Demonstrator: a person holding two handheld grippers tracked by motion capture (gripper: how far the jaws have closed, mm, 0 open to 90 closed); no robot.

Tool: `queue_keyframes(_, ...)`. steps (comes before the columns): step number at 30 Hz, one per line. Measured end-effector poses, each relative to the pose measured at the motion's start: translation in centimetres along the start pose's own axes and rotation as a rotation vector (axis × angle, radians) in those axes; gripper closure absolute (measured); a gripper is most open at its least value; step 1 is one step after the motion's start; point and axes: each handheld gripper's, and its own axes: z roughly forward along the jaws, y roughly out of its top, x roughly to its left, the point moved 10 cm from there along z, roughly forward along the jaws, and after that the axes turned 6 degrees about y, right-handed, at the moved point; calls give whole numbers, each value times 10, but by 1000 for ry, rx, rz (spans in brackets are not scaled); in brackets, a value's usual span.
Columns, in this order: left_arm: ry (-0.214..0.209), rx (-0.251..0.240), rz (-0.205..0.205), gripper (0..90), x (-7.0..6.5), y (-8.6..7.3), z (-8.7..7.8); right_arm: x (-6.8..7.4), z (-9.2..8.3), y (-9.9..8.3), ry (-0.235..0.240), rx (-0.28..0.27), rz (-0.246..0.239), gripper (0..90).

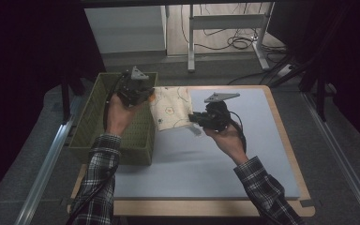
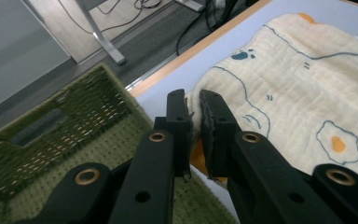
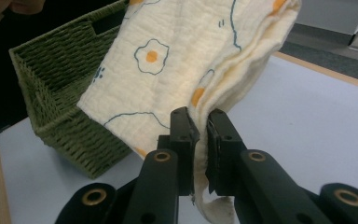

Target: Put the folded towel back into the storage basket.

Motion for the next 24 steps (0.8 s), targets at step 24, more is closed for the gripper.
queue_keyframes(24, 136, 61, -56, 827, 72, -39, -23, 40, 79, 31, 60, 16, -5, 819)
